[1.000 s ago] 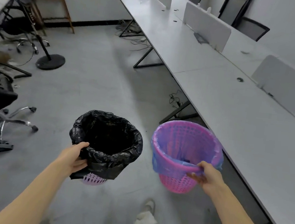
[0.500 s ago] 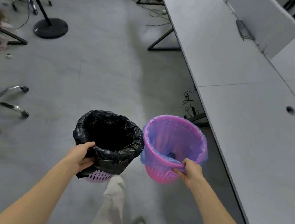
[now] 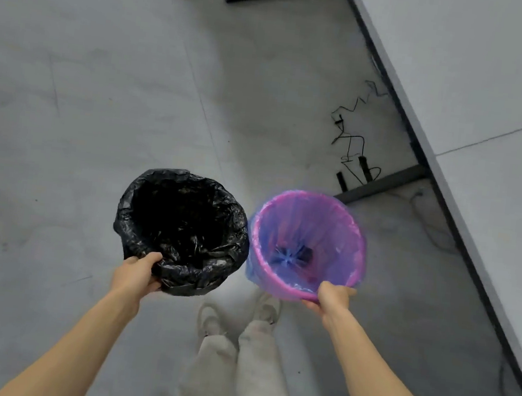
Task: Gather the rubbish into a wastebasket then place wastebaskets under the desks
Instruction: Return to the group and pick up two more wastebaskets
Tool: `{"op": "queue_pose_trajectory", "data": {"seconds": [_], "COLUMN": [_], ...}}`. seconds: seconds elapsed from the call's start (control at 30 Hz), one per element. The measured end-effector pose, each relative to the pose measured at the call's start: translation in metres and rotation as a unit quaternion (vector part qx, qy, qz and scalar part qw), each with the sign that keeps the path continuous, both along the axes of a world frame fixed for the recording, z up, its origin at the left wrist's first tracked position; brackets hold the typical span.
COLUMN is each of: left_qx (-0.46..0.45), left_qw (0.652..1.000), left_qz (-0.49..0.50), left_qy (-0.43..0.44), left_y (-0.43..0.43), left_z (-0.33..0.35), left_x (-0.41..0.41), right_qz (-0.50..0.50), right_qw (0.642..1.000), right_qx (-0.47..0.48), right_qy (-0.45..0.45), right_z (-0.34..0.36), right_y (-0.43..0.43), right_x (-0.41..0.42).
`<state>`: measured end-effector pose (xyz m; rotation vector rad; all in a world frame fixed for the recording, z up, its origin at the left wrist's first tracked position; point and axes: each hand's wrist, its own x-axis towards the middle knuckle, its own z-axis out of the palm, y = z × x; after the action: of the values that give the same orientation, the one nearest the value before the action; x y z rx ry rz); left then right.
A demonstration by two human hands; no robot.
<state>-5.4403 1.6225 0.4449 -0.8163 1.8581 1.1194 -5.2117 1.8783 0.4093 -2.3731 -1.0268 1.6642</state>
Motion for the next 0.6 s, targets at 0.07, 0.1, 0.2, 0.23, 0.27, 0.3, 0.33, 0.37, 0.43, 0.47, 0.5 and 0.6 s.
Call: {"op": "queue_pose_trajectory", "data": {"seconds": [0.07, 0.1, 0.2, 0.23, 0.27, 0.3, 0.33, 0.37, 0.43, 0.47, 0.5, 0.6], "left_qx": [-0.009, -0.013, -0.029, -0.036, -0.044, -0.052, -0.059, -0.061, -0.072, -0.077, -0.080, -0.096], "left_qw": [1.000, 1.000, 0.999, 0.999, 0.998, 0.998, 0.998, 0.997, 0.997, 0.996, 0.996, 0.995], "left_qz": [0.002, 0.004, 0.009, 0.013, 0.015, 0.017, 0.018, 0.019, 0.024, 0.024, 0.026, 0.011], "left_qy": [0.010, 0.016, 0.030, 0.034, 0.037, 0.038, 0.034, 0.033, 0.027, 0.026, 0.027, 0.014], "left_y": [0.009, 0.013, 0.022, 0.021, 0.020, 0.018, 0.016, 0.014, 0.011, 0.011, 0.010, 0.012], "left_z": [-0.048, -0.068, -0.130, -0.139, -0.155, -0.166, -0.181, -0.190, -0.202, -0.203, -0.205, -0.197], "left_x": [-0.014, -0.018, -0.028, -0.028, -0.027, -0.026, -0.024, -0.022, -0.019, -0.019, -0.019, -0.022], "right_qz": [-0.010, -0.015, -0.075, -0.091, -0.105, -0.113, -0.119, -0.126, -0.136, -0.135, -0.132, -0.104], "right_qw": [1.000, 1.000, 0.997, 0.996, 0.994, 0.994, 0.993, 0.992, 0.990, 0.991, 0.991, 0.993], "right_qx": [0.003, 0.004, 0.001, -0.001, -0.003, -0.001, -0.001, 0.003, 0.008, 0.016, 0.023, 0.025], "right_qy": [-0.016, -0.022, -0.020, -0.009, -0.005, -0.003, -0.015, -0.022, -0.025, -0.020, -0.015, -0.052], "right_z": [-0.054, -0.077, -0.155, -0.165, -0.185, -0.199, -0.219, -0.229, -0.240, -0.238, -0.236, -0.224], "right_y": [0.005, 0.008, 0.017, 0.019, 0.022, 0.024, 0.025, 0.026, 0.028, 0.030, 0.034, 0.050], "right_x": [-0.008, -0.013, -0.022, -0.026, -0.029, -0.031, -0.032, -0.034, -0.040, -0.046, -0.050, -0.063]}}
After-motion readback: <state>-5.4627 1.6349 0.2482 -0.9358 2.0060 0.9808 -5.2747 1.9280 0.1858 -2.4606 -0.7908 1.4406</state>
